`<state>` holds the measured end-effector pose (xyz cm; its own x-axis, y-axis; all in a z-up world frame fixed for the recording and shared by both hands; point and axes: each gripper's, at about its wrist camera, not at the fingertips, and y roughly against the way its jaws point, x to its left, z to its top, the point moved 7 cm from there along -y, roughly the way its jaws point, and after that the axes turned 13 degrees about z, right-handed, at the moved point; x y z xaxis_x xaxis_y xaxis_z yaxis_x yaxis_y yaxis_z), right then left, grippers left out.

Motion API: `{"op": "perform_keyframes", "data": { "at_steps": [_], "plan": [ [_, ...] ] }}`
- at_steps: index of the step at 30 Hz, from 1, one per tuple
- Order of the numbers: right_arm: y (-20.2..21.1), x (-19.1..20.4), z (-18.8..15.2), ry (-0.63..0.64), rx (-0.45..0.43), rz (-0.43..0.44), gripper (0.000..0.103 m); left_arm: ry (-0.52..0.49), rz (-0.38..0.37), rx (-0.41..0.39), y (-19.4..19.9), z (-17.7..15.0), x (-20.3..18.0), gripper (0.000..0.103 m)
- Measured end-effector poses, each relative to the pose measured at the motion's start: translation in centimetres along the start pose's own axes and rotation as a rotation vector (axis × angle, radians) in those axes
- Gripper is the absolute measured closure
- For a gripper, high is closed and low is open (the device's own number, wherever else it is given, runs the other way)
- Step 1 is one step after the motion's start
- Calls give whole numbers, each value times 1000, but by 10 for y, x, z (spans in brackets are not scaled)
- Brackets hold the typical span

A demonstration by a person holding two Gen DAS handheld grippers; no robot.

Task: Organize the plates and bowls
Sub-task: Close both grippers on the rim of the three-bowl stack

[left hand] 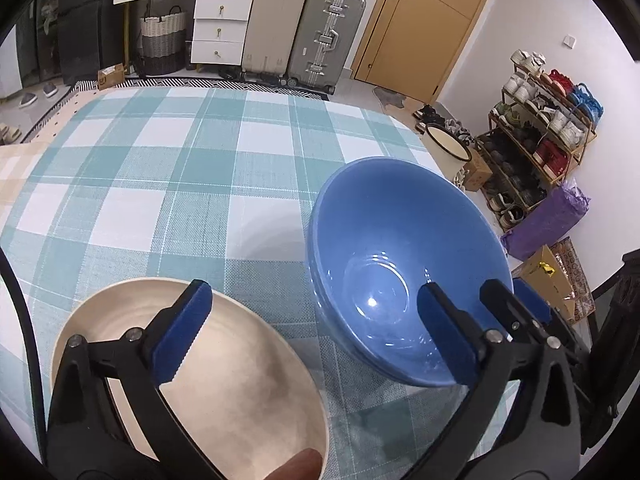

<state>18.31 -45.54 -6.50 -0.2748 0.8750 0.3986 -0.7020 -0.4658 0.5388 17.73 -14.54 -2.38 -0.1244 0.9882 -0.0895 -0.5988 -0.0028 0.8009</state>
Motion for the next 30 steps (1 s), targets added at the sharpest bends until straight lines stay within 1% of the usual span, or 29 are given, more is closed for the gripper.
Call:
{"op": "perform_keyframes", "data": {
  "at_steps": [3, 6, 9, 10, 11, 12, 13, 14, 15, 16, 17, 18, 19, 21, 26, 30],
  "plan": [
    [-5, -6, -2, -39, 4, 27, 17, 2, -8, 16, -7, -2, -1, 1],
    [-11, -10, -6, -88, 6, 71, 17, 7, -13, 29, -14, -3, -2, 1],
    [-15, -9, -8, -109, 11, 113, 17, 23, -35, 40, -19, -4, -2, 1],
    [-16, -9, -9, -115, 12, 129, 17, 28, -39, 42, -19, -5, -2, 2],
    [-17, -7, -9, -120, 12, 143, 21, 30, -47, 43, -21, -5, -3, 3],
    [-18, -6, -9, -124, 13, 157, 24, 29, -60, 43, -21, -6, -4, 10],
    [-18, -5, -9, -129, 11, 168, 29, 27, -79, 47, -21, -6, -5, 22],
    [-19, -4, -10, -130, 7, 172, 33, 26, -93, 55, -22, -7, -7, 27],
    [-18, -3, -10, -128, 1, 178, 36, 26, -102, 61, -23, -8, -8, 34],
    [-18, -2, -10, -125, -3, 183, 41, 24, -108, 60, -22, -9, -9, 41],
    [-17, 1, -10, -122, -4, 186, 45, 20, -113, 58, -22, -9, -10, 45],
    [-17, 2, -10, -117, -4, 191, 48, 13, -116, 57, -22, -10, -12, 50],
    [-16, 4, -9, -110, -6, 184, 49, 6, -114, 56, -22, -11, -12, 57],
    [-16, 5, -8, -103, -12, 178, 50, -6, -116, 48, -20, -11, -16, 65],
    [-15, 3, -7, -109, -17, 175, 54, -43, -75, 22, -14, -12, -22, 66],
    [-10, 6, -4, -95, -21, 179, 56, -42, -58, 19, -10, -13, -22, 66]
  ]
}}
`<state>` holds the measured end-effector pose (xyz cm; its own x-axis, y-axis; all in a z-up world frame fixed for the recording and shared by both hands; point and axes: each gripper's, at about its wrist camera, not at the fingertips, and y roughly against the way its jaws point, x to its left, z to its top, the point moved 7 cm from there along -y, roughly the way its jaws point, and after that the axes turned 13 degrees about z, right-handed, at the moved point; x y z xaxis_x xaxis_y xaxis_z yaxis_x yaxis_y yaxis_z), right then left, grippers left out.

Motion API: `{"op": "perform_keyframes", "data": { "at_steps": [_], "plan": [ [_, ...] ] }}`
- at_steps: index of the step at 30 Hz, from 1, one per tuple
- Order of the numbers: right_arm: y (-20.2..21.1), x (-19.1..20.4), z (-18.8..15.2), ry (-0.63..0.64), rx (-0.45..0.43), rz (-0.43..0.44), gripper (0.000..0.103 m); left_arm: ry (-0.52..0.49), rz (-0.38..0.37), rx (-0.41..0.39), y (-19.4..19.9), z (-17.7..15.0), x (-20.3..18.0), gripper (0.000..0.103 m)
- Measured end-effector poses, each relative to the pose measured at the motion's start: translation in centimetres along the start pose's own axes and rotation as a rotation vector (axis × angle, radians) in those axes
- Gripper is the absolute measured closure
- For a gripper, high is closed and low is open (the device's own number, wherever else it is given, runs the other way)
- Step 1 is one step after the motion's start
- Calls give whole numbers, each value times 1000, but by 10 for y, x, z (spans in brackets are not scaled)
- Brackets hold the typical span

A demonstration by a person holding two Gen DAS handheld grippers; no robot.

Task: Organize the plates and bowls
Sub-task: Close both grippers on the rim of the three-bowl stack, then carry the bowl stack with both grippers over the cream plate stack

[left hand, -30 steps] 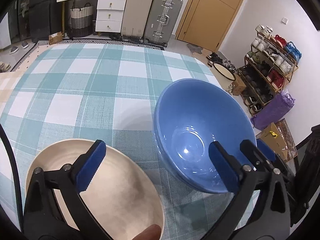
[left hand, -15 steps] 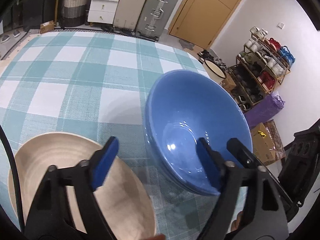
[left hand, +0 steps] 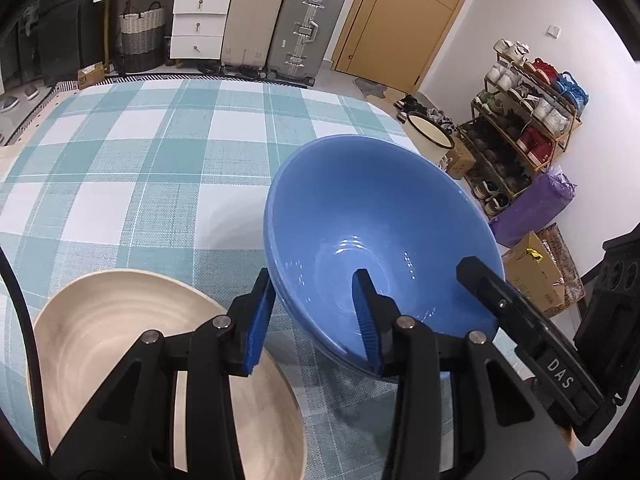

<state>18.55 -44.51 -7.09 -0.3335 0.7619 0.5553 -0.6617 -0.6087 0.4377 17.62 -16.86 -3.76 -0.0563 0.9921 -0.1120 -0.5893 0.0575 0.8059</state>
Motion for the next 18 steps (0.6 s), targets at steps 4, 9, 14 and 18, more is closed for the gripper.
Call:
{"op": "perform_keyframes", "data": {
  "at_steps": [4, 9, 14, 18],
  "plan": [
    [3, 4, 2, 22, -3, -2, 56, -4, 6, -14, 6, 1, 1, 66],
    [4, 7, 3, 27, -5, 2, 56, -14, 22, -36, 18, 2, 2, 66],
    [10, 12, 7, 43, -19, 11, 56, -29, 33, -69, 36, 4, 0, 66],
    [16, 19, 10, 54, -33, 15, 56, -36, 37, -93, 52, 6, 0, 66]
  ]
}}
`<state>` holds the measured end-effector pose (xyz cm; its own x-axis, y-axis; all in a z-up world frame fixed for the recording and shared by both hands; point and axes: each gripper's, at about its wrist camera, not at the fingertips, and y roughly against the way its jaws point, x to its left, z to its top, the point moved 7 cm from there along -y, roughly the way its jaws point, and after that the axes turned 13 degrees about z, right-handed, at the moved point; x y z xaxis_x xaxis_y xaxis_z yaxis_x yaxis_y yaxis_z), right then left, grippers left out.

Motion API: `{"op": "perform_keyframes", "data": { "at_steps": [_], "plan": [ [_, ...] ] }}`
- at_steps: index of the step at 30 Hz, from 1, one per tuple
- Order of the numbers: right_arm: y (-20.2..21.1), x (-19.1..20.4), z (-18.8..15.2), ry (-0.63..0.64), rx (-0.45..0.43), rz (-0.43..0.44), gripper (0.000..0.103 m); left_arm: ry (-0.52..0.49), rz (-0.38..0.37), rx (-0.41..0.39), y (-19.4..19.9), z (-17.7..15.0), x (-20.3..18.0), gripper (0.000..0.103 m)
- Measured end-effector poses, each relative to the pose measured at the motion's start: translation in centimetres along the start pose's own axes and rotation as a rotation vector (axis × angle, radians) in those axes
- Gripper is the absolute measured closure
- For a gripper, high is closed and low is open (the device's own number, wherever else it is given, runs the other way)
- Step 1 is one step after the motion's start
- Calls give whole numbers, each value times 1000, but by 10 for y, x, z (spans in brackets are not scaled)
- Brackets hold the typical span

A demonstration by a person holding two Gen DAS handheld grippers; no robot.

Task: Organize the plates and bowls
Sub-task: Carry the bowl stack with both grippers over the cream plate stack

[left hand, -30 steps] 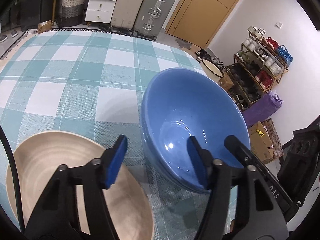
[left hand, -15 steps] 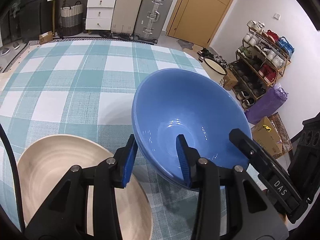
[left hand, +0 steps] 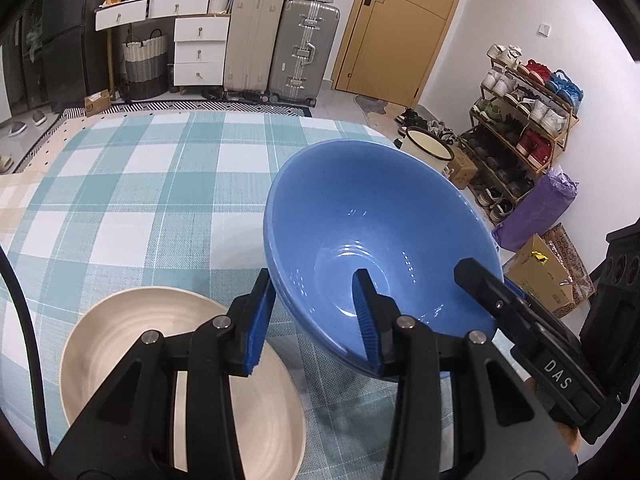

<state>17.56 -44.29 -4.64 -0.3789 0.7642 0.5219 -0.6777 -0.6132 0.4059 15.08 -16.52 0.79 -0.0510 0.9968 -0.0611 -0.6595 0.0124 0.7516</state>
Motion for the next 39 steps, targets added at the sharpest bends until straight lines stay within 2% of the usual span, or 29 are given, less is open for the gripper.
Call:
{"op": "perform_keyframes", "data": {
  "at_steps": [12, 25, 39],
  "plan": [
    [17, 29, 7, 41, -25, 10, 56, 6, 9, -53, 48, 1, 7, 66],
    [23, 67, -2, 60, -16, 37, 56, 19, 49, -76, 96, -10, 29, 66],
    [12, 115, -21, 96, 34, 77, 56, 59, 79, -85, 135, -26, 81, 66]
  ]
}}
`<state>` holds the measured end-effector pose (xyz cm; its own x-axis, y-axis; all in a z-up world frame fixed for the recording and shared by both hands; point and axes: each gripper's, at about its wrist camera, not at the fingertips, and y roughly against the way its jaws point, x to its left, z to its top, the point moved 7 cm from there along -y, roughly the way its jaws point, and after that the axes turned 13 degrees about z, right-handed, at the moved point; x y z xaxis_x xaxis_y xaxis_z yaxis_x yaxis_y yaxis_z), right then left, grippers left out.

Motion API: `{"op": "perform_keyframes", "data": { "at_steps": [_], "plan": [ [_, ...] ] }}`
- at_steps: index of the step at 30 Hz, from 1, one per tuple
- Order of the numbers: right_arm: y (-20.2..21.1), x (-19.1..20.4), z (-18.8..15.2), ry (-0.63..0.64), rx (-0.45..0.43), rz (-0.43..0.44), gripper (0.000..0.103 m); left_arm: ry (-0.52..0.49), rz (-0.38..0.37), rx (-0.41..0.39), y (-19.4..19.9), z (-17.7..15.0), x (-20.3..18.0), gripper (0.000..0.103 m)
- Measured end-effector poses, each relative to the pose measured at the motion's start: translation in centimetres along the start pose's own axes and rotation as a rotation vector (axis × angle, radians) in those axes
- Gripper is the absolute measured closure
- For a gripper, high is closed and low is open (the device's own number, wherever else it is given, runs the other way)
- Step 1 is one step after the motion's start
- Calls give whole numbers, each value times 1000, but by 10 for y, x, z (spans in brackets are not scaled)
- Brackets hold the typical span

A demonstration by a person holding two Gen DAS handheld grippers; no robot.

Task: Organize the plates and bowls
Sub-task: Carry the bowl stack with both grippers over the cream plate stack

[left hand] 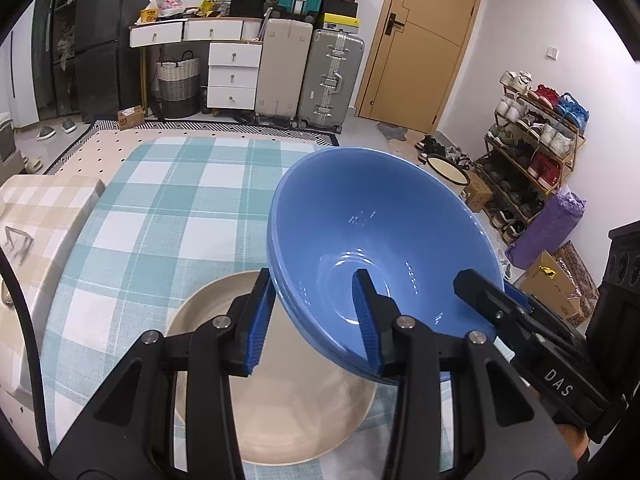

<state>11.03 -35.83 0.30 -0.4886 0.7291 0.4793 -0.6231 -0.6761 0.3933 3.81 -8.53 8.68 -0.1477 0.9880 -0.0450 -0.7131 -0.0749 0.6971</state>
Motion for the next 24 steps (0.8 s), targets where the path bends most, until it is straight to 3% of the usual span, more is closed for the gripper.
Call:
{"op": "perform_keyframes", "data": {
  "at_steps": [14, 24],
  "plan": [
    [-47, 38, -25, 30, 77, 32, 56, 49, 55, 28, -18, -19, 69, 66],
    [-73, 45, -44, 44, 132, 20, 56, 63, 63, 68, -50, -37, 95, 66]
  ]
}}
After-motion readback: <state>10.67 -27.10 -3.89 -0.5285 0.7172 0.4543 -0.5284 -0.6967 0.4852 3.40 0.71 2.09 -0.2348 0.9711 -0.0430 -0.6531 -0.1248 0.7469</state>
